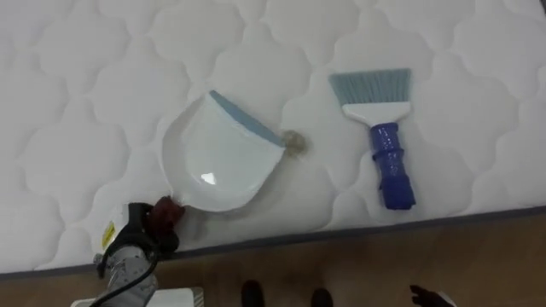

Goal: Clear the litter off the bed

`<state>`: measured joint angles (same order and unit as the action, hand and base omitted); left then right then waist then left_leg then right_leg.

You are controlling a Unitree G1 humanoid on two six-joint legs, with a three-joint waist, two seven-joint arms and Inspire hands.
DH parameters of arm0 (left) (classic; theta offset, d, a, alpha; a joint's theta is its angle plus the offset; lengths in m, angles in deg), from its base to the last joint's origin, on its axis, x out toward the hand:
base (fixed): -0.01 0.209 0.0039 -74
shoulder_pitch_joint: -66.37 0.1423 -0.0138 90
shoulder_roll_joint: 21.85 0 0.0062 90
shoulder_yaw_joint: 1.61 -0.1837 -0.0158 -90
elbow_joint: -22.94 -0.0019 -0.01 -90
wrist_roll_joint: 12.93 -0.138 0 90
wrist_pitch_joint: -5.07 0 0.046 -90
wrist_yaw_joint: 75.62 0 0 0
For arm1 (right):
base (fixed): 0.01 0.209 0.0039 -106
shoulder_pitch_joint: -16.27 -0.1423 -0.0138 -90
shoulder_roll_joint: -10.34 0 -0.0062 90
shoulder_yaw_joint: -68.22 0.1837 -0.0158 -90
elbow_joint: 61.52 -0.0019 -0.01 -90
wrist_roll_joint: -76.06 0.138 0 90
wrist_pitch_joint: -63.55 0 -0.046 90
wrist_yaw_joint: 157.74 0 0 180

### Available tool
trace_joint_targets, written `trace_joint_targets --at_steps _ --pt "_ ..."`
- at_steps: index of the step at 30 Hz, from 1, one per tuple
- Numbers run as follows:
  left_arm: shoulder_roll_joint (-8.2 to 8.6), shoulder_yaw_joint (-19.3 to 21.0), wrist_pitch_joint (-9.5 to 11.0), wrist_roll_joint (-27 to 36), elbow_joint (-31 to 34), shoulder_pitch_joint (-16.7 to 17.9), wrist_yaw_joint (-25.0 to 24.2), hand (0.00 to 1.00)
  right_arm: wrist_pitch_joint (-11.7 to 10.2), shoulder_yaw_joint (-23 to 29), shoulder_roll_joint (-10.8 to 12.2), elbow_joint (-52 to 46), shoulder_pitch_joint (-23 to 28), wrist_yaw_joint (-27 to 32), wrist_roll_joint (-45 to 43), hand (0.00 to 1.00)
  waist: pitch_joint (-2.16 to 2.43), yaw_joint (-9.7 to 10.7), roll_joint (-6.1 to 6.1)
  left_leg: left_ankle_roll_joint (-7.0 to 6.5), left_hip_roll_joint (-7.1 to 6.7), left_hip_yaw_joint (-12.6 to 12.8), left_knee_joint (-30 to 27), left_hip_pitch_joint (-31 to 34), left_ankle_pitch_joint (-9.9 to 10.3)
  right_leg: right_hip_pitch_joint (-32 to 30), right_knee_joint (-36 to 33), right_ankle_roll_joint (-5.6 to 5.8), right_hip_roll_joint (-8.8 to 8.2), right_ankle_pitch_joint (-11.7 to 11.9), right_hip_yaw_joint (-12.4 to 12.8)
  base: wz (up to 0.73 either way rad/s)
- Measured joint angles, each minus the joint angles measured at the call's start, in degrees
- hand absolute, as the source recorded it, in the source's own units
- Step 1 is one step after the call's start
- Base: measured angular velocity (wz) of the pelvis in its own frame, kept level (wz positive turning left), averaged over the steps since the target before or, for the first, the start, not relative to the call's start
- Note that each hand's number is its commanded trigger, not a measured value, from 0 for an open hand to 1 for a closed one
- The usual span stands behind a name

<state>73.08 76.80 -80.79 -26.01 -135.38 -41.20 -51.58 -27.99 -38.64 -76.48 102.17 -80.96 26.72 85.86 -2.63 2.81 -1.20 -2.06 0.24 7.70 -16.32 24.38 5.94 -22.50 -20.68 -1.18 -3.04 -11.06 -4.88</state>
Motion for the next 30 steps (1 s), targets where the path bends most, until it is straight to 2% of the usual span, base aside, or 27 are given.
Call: trace_joint_targets --at_steps 14,17,21,30 --pt "0.27 0.0 -0.1 0.1 -1.0 0.3 0.2 1.0 0.0 -0.4 -0.1 0.0 0.7 0.3 3.2 0.0 0.15 0.1 -0.07 -0.03 -0.01 0.2 -0.9 0.0 0.0 -0.5 -1.0 -0.01 -0.1 0.0 0.3 -0.01" --pt "0.27 0.0 -0.1 0.0 -1.1 0.9 0.6 1.0 -0.1 -0.7 -0.1 0.1 0.7 0.3 3.2 0.0 0.36 0.2 -0.08 -0.04 -0.05 0.2 -1.0 0.0 0.0 -0.5 -1.1 -0.01 0.02 0.0 0.2 0.0" --pt "0.28 0.0 -0.1 0.0 -1.5 2.1 0.9 1.0 -0.2 -1.0 -0.1 0.0 1.3 0.4 3.2 0.0 0.89 0.2 -0.1 -0.04 -0.02 0.2 -1.1 0.0 0.0 -0.4 -1.1 -0.03 0.03 0.0 0.2 0.0" --pt "-0.31 0.3 -0.1 -2.5 -2.6 2.4 2.8 1.0 -0.4 -0.7 -0.3 0.0 1.8 0.9 3.3 0.0 1.05 -0.7 -0.41 -0.04 0.32 0.1 -1.5 0.0 0.0 -0.9 -1.4 -0.04 0.16 0.0 0.0 0.0"
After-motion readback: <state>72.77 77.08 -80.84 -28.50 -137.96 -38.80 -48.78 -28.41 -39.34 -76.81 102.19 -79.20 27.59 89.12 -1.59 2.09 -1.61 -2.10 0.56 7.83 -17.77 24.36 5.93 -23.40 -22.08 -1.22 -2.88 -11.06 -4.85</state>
